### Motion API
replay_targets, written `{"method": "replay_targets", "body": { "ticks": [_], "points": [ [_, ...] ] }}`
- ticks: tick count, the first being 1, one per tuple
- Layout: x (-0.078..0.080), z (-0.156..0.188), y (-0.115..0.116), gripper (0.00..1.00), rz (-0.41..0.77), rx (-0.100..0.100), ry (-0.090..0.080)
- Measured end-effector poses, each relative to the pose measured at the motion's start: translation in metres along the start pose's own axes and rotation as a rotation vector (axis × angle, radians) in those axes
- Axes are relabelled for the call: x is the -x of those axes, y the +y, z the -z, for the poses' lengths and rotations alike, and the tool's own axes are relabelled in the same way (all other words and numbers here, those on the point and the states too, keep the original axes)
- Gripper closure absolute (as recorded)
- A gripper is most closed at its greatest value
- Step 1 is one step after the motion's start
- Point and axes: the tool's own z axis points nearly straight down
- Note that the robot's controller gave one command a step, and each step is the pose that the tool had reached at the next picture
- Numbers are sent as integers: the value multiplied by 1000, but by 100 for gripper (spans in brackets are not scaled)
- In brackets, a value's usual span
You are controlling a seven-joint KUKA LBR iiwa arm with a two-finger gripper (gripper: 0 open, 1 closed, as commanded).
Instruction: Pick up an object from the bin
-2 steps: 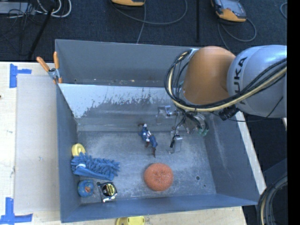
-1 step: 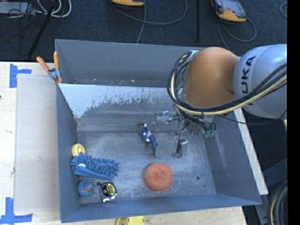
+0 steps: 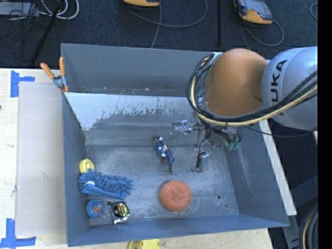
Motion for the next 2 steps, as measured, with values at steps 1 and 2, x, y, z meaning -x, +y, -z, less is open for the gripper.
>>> {"method": "replay_targets", "body": {
  "ticks": [1,2],
  "points": [
    [6,12,23,0,-49,-1,0],
    [-56,-14,11,0,125,-2,-6]
  ]
}}
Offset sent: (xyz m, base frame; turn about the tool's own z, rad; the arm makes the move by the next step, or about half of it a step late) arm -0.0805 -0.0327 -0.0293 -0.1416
